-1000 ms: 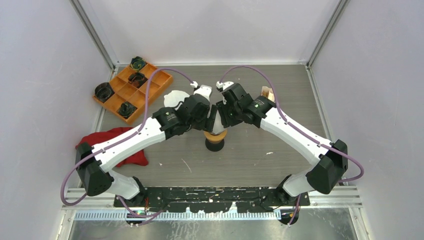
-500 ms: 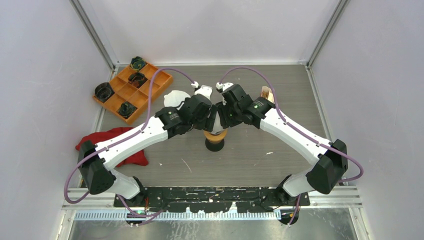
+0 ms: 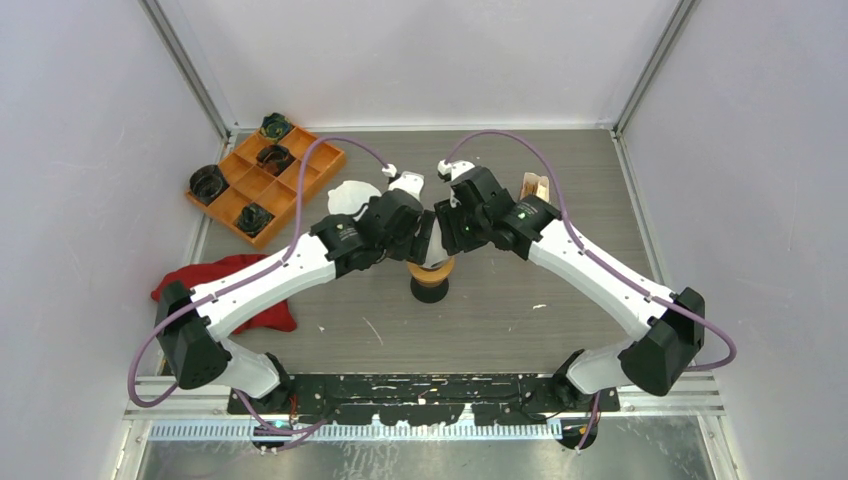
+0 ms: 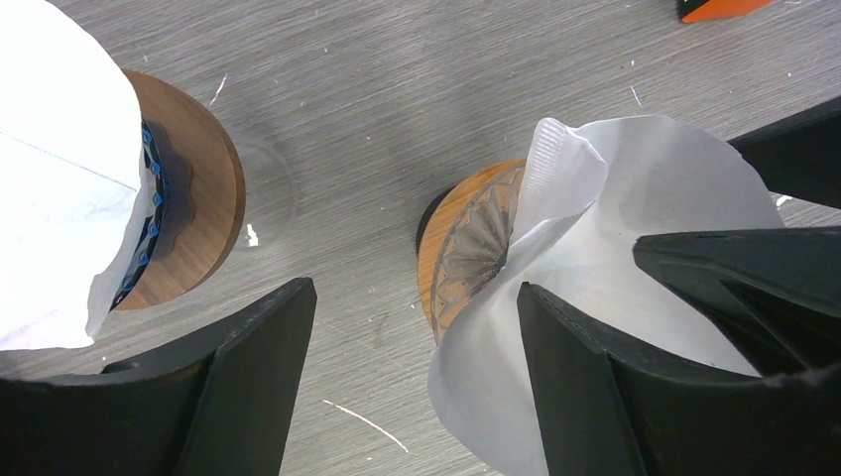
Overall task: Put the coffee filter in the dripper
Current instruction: Place the coffee filter in the coffee dripper.
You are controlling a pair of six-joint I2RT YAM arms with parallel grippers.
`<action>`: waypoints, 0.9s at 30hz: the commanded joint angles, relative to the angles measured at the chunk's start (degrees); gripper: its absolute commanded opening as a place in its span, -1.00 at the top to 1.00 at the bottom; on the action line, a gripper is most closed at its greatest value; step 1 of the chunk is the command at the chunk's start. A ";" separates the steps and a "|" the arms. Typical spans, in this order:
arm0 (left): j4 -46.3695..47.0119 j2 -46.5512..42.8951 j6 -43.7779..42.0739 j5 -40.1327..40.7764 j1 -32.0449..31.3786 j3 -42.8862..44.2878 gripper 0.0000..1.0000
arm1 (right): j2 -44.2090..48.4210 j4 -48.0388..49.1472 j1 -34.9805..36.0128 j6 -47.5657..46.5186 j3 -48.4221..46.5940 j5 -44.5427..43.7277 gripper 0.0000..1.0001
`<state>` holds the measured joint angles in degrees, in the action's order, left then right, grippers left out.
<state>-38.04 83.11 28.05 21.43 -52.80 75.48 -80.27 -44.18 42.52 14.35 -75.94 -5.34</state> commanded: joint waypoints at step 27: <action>4.50 -3.78 -0.27 -2.05 0.85 1.05 -0.65 | 3.73 3.14 -0.15 0.75 -0.81 1.08 -0.10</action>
<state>-37.26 79.11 28.14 19.75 -52.60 75.37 -77.12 -43.64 42.52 14.96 -75.96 -5.82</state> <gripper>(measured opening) 0.820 0.548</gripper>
